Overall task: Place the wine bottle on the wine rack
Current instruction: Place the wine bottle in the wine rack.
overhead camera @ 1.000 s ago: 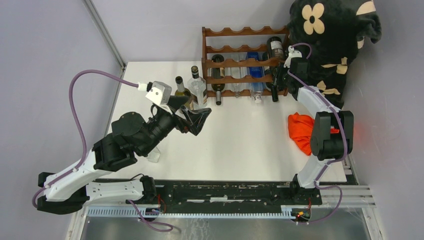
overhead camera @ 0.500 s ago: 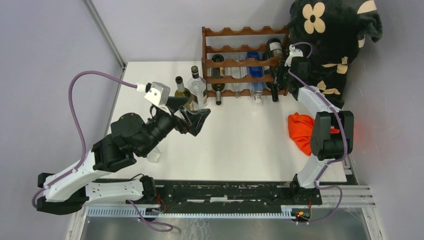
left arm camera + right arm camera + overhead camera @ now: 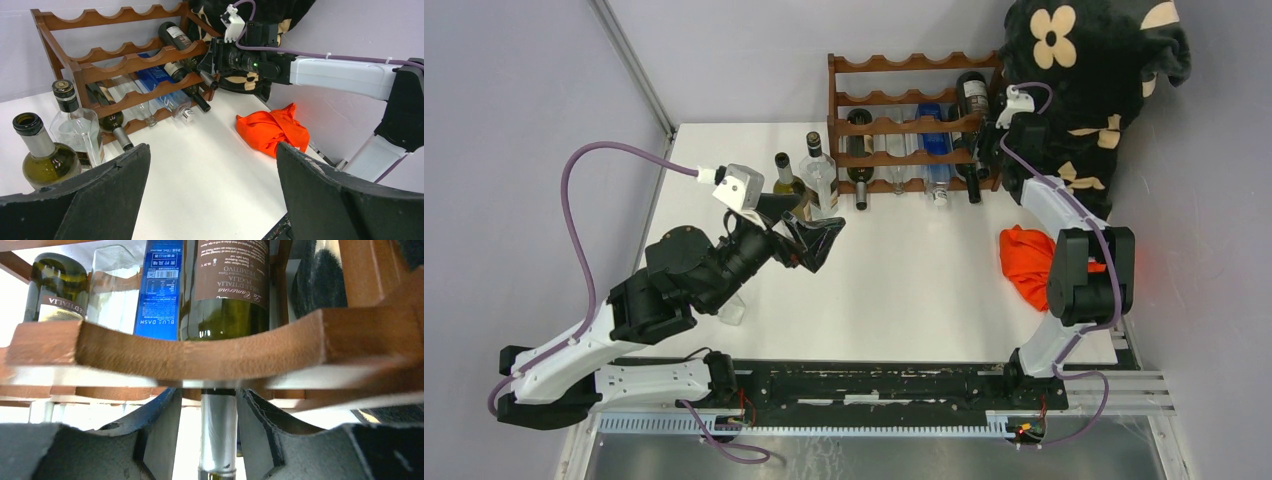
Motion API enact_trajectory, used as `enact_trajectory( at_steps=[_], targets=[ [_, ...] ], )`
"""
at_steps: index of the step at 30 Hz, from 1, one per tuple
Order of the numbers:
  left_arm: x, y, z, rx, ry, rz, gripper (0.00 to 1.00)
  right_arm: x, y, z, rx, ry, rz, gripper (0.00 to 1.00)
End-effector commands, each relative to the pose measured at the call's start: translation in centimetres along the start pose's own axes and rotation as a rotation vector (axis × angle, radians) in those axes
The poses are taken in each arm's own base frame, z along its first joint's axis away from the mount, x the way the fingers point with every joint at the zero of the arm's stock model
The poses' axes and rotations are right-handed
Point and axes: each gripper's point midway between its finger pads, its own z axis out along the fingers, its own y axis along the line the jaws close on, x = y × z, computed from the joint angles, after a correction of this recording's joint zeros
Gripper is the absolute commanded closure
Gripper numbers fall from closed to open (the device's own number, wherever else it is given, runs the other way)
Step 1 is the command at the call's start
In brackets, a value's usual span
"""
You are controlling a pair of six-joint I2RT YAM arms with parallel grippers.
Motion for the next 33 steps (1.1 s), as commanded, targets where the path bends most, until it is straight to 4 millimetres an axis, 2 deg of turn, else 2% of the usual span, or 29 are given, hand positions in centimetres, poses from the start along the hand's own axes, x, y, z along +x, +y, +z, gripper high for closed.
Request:
enact_trajectory(
  at_steps=[1,8,16,20,25,33],
  targets=[
    [-0.9,-0.2,-0.2,0.005,-0.030,-0.057,0.00,-4.6,0.8,-2.5,-0.030,-0.149,-0.036,0.50],
    [-0.9,-0.1,-0.4,0.008,-0.031,-0.062,0.00,-2.8,0.3,-4.5,-0.015,-0.130,-0.094,0.50],
    [-0.6,0.0,-0.5,0.009,-0.029,-0.063,0.00,0.6,-0.2,-6.0,-0.010,-0.073,-0.127,0.50],
    [-0.4,0.0,-0.5,0.009,-0.026,-0.063,0.00,2.1,-0.4,-5.9,-0.008,-0.046,-0.118,0.50],
    [-0.4,0.0,-0.6,0.009,-0.027,-0.066,0.00,2.5,-1.0,-5.2,0.004,-0.029,-0.106,0.51],
    [-0.3,0.1,-0.7,0.007,-0.027,-0.069,0.00,2.4,-0.7,-4.1,-0.017,-0.014,-0.077,0.62]
  ],
)
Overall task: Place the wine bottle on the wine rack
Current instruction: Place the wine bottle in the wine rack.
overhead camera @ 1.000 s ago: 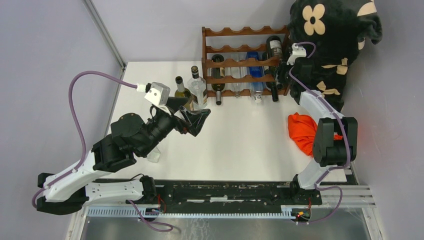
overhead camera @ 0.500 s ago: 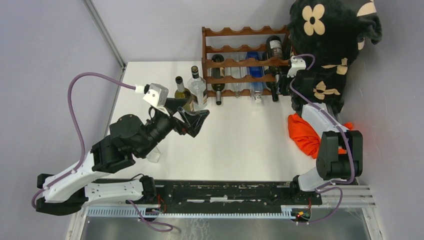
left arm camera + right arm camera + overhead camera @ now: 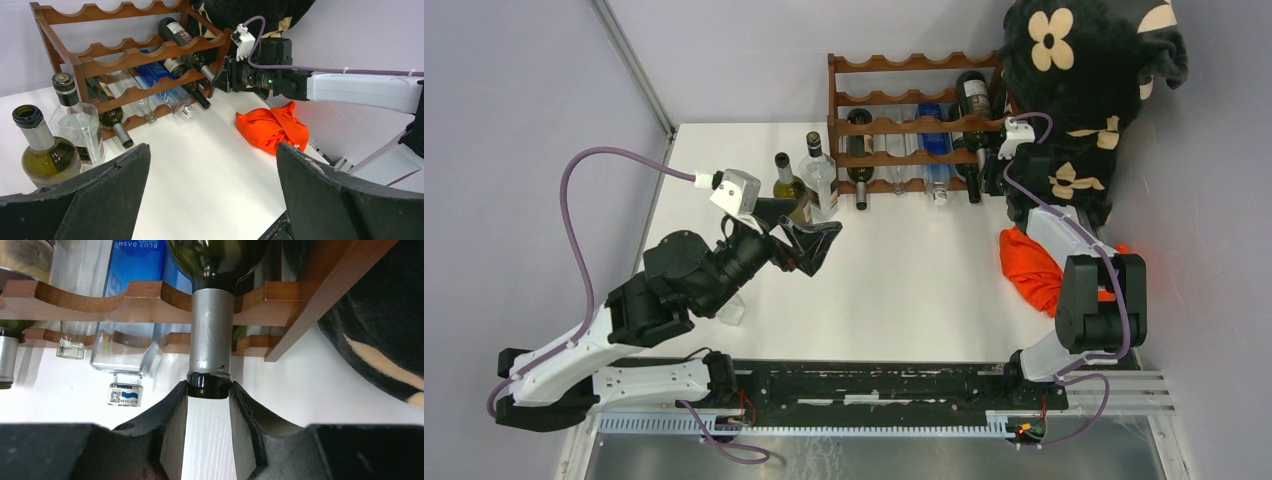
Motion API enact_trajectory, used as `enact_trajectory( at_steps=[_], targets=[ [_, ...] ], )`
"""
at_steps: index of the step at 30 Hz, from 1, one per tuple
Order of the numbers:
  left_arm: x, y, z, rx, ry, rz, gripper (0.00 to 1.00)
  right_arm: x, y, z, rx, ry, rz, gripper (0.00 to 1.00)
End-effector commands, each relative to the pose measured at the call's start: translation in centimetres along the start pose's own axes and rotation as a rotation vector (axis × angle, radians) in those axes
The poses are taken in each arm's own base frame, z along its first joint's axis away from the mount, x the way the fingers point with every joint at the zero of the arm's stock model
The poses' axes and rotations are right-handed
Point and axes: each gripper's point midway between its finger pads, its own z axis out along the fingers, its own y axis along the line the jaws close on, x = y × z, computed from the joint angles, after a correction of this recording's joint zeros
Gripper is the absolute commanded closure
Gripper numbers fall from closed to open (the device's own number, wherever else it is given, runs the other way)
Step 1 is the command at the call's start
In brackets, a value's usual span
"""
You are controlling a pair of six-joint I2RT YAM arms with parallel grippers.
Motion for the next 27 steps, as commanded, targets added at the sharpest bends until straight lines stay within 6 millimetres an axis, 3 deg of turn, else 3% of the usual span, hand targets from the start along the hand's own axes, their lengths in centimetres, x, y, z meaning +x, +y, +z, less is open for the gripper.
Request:
enact_trajectory(
  at_steps=[1,8,13,20,27],
  targets=[
    [-1.0,-0.2,-0.2,0.007,-0.032,-0.059,0.00,-3.3,0.3,0.5,-0.023,-0.080,0.012,0.63],
    [-1.1,-0.2,-0.3,0.005,-0.036,-0.060,0.00,-4.8,0.3,0.9,-0.024,-0.111,0.014,0.72],
    [-1.2,-0.2,-0.3,0.008,-0.038,-0.065,0.00,-5.0,0.2,1.4,-0.019,-0.107,0.016,0.74],
    [-1.3,-0.1,-0.5,0.009,-0.040,-0.066,0.00,-4.9,0.2,1.5,-0.029,-0.100,-0.019,0.48],
    [-1.7,-0.1,-0.9,0.020,-0.052,-0.079,0.00,-5.6,0.5,-0.9,-0.043,-0.122,-0.092,0.40]
  ],
)
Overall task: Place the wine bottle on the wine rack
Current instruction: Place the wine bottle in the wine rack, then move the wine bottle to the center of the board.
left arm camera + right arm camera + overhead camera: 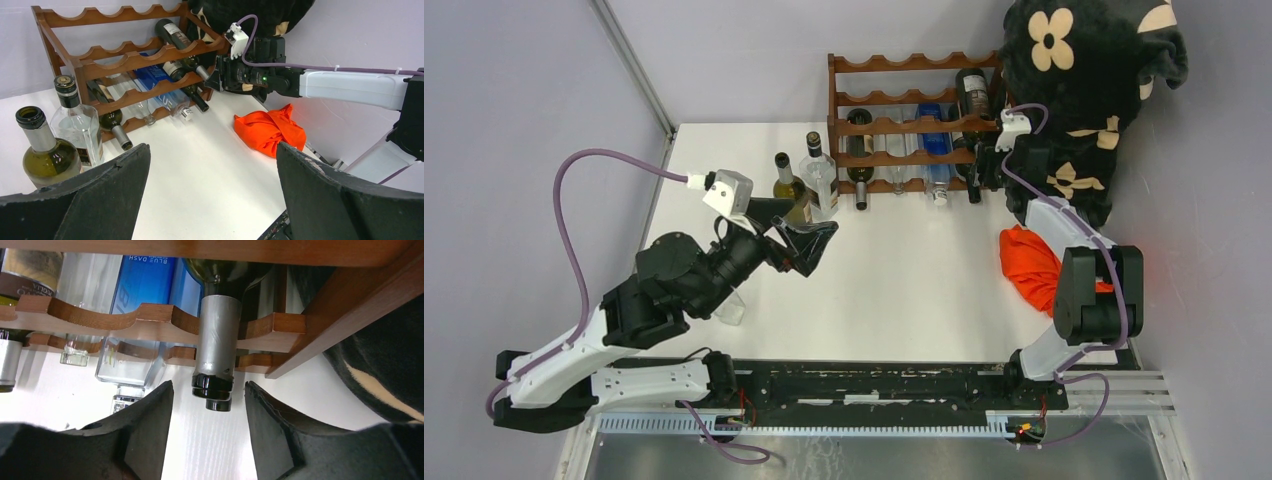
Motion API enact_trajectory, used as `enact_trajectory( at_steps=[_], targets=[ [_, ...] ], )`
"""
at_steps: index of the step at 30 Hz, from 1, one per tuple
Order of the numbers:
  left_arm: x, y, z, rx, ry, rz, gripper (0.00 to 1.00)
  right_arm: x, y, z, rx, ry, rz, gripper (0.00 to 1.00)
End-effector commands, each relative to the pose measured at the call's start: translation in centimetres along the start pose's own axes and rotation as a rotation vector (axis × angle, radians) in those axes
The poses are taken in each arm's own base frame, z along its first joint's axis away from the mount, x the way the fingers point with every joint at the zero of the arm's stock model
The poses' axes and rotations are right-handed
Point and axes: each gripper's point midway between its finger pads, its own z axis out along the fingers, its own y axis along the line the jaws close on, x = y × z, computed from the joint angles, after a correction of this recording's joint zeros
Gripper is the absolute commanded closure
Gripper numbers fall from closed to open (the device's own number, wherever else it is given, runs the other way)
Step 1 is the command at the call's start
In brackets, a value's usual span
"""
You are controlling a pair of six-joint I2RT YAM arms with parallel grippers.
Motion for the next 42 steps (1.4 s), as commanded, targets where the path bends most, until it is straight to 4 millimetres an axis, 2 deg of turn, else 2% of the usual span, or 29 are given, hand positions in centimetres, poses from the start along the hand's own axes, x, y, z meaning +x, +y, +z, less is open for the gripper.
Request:
enact_trajectory(
  at_steps=[1,3,5,8,16,22,25,27,28,32,34,38,42],
  targets=[
    [-1.3,-0.2,-0.6,0.014,-0.042,-0.069,0.00,-4.2,0.2,-2.7,-0.014,-0.118,-0.092,0.39],
    [-1.4,-0.1,-0.6,0.011,-0.045,-0.066,0.00,-4.1,0.4,-3.7,-0.023,-0.124,-0.113,0.39],
    [-1.4,-0.1,-0.6,0.011,-0.046,-0.060,0.00,-3.8,-0.6,-4.8,-0.010,-0.123,-0.122,0.39],
    [-1.5,0.0,-0.4,0.004,-0.049,-0.045,0.00,-3.2,0.0,-6.1,-0.051,-0.113,-0.154,0.39],
    [-1.4,0.1,1.1,-0.036,-0.048,0.046,0.00,-2.7,4.6,-10.9,-0.327,-0.117,-0.325,0.36],
    [-1.2,-0.3,3.4,-0.066,-0.029,0.154,0.00,-3.7,7.9,-15.1,-0.500,-0.206,-0.412,0.31],
    [-1.1,-0.4,5.0,-0.074,-0.011,0.195,0.00,-3.9,9.6,-17.1,-0.598,-0.250,-0.458,0.22],
    [-1.1,-0.7,6.2,-0.049,0.002,0.193,0.00,-3.4,10.6,-18.1,-0.661,-0.270,-0.460,0.02],
    [-1.1,-0.7,6.8,-0.035,0.006,0.183,0.00,-2.7,11.5,-18.7,-0.716,-0.283,-0.450,0.02],
    [-1.0,0.6,9.3,-0.005,0.032,0.121,0.00,-0.2,13.7,-20.0,-0.862,-0.339,-0.336,0.02],
    [-0.7,1.1,10.2,0.026,0.049,0.082,0.00,1.2,14.0,-20.4,-0.886,-0.359,-0.332,0.02],
    [0.0,1.5,11.3,0.055,0.081,0.039,0.00,2.9,13.4,-20.4,-0.846,-0.405,-0.396,0.02],
    [0.8,2.4,12.2,0.030,0.107,0.023,0.00,4.1,12.3,-19.4,-0.785,-0.386,-0.406,0.02]
  ],
)
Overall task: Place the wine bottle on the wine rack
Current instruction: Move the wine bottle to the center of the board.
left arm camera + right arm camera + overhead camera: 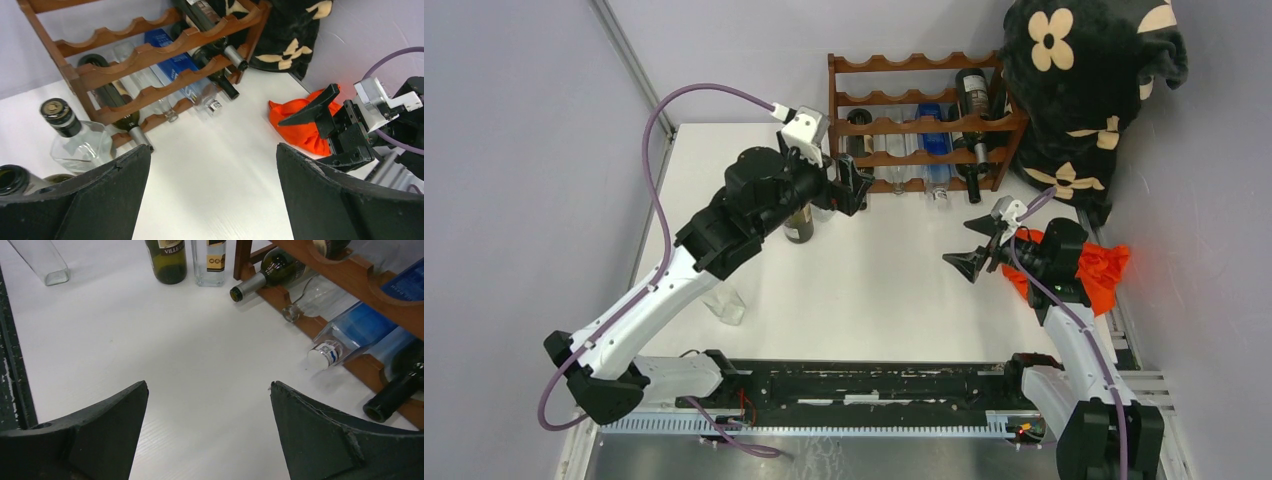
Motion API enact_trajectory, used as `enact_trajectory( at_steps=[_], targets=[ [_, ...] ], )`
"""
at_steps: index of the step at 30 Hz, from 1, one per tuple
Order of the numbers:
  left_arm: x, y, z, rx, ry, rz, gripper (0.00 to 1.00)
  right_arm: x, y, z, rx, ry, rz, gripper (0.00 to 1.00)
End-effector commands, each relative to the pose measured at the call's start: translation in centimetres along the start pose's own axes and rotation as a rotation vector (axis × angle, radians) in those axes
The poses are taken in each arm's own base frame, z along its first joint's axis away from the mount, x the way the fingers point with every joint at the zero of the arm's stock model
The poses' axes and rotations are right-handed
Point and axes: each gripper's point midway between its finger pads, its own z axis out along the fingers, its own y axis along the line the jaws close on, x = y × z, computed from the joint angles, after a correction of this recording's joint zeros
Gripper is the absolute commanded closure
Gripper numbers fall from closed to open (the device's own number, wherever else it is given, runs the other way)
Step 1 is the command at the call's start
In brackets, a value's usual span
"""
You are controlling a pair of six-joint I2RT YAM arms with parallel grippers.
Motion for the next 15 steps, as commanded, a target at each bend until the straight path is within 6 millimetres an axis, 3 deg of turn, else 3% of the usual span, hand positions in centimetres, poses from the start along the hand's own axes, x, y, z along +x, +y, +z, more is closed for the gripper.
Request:
enact_trajectory(
  at_steps=[1,8,15],
  targets=[
    [-2.8,-1.1,0.4,0.066,-0.059,-0.076,0.00,-1.9,-1.0,-0.3,0.024,-0.058,-0.158,0.02],
    [-2.7,2.6,1.2,-0.115,-0.004,0.033,0.00,-2.8,-1.8,-1.0,0.086,-0.030,-0.209,0.02],
    [-1.4,5.3,0.3,-0.238,0.054,0.133,0.00,-3.7,-1.3,-1.1,0.081,-0.058,-0.208,0.02]
  ],
)
